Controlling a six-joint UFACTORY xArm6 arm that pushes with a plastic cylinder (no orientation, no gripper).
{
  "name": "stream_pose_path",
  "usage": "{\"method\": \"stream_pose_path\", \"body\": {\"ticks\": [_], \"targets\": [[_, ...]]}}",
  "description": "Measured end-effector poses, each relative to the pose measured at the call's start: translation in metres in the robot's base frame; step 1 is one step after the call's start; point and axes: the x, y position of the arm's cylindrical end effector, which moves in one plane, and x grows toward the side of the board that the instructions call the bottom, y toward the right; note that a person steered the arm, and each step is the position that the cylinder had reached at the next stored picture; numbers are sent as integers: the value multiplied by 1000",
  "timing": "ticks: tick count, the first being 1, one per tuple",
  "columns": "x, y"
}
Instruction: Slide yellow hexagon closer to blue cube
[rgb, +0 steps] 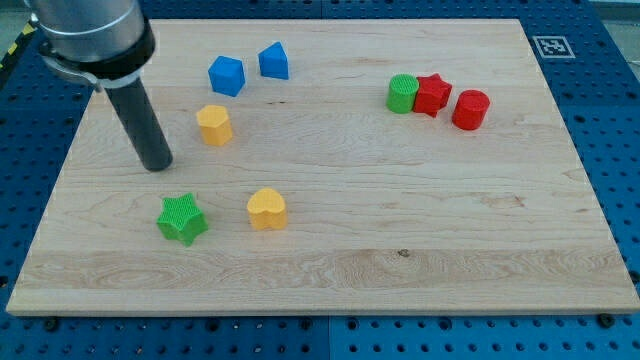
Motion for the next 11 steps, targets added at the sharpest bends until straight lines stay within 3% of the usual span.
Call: {"method": "stream_pose_path", "body": {"ticks": [5, 9, 11], "targets": [[-17, 56], [-68, 52], [-53, 62]]}}
